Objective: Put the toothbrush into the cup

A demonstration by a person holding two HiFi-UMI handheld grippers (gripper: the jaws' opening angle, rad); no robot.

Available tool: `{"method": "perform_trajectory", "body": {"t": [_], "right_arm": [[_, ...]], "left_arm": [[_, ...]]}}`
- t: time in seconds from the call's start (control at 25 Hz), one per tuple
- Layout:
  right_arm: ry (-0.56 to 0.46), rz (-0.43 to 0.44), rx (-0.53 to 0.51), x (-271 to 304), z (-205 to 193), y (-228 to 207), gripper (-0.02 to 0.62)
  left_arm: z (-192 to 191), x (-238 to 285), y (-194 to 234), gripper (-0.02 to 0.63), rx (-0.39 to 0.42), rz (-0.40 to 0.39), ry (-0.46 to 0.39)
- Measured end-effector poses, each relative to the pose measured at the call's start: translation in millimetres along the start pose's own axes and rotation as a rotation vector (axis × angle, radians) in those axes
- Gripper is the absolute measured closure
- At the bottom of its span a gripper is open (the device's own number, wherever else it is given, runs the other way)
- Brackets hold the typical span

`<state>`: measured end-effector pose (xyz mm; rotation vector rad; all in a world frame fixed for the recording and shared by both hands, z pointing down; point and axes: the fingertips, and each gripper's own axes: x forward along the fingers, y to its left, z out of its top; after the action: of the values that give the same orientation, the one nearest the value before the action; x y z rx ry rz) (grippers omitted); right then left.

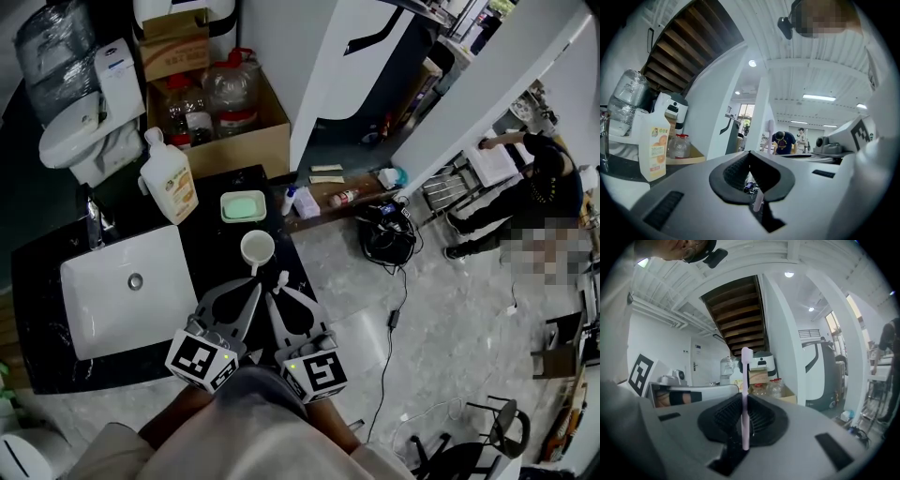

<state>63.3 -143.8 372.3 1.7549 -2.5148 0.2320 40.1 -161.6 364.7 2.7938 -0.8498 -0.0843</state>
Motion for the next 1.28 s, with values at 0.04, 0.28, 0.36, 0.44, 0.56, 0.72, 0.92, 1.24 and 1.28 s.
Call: {"method": "perform_trajectory", "body": {"t": [0.04, 0.28, 0.36, 0.44, 0.56, 0.72, 0.92, 1.24, 1.28], "right_arm": [[0.0, 0.006, 0.003, 2, -1, -1, 0.552], [-0.001, 0.04, 0.01, 19, -2, -20, 0.552], [0.001, 0.053, 0.011, 25, 1, -25, 0.552], [0.001, 0.063, 0.015, 31, 3, -31, 0.552], [0.012, 0.066, 0.021, 36, -1, -39, 0.552], [0.021, 0.061, 0.03, 44, 0, -52, 0.552], [0.046, 0.072, 0.055, 57, -7, -55, 0.552], [0.066, 0.089, 0.052, 75, -10, -54, 0.552], [0.067, 0.09, 0.051, 78, -10, -55, 0.552]], "left_arm": [[-1, 2, 2, 0.595, 0.0, 0.004, 0.002], [0, 21, 15, 0.595, 0.021, 0.034, 0.006], [3, 26, 21, 0.595, 0.026, 0.052, 0.006], [3, 32, 27, 0.595, 0.023, 0.067, 0.013], [-3, 40, 34, 0.595, 0.017, 0.082, 0.027], [-2, 45, 46, 0.595, 0.003, 0.107, 0.027], [-7, 44, 57, 0.595, -0.016, 0.138, 0.04], [-15, 43, 73, 0.595, -0.051, 0.153, 0.048], [-15, 43, 74, 0.595, -0.055, 0.153, 0.048]]}}
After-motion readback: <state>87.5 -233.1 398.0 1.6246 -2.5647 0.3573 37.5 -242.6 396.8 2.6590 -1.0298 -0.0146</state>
